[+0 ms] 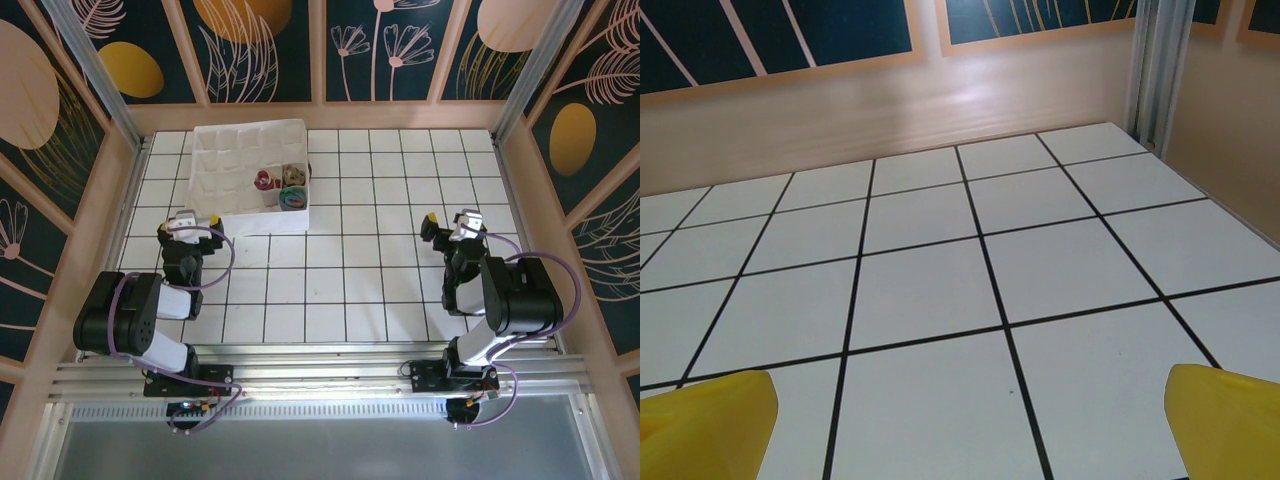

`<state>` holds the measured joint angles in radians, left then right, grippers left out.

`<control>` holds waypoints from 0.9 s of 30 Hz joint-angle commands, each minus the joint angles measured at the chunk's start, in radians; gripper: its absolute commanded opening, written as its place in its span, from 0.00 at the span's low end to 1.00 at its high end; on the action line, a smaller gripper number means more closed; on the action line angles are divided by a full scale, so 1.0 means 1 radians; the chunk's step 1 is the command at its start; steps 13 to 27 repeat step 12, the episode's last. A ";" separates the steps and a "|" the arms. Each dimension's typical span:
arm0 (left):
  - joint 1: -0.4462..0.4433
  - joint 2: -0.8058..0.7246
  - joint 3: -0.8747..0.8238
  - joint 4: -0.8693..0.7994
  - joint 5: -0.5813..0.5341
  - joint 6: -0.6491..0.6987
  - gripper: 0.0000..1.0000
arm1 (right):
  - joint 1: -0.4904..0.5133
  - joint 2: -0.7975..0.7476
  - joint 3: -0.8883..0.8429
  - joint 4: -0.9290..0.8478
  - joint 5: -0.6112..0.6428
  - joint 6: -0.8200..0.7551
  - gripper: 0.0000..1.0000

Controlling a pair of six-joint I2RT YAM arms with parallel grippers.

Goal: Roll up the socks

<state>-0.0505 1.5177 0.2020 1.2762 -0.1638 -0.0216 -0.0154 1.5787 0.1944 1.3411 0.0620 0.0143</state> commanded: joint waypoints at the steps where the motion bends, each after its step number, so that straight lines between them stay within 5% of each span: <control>1: 0.007 -0.001 0.016 0.028 0.012 -0.020 0.99 | -0.005 -0.016 0.009 0.013 0.010 0.018 0.99; 27: 0.008 0.000 0.013 0.033 0.000 -0.022 0.99 | -0.005 -0.016 0.010 0.013 0.010 0.018 0.99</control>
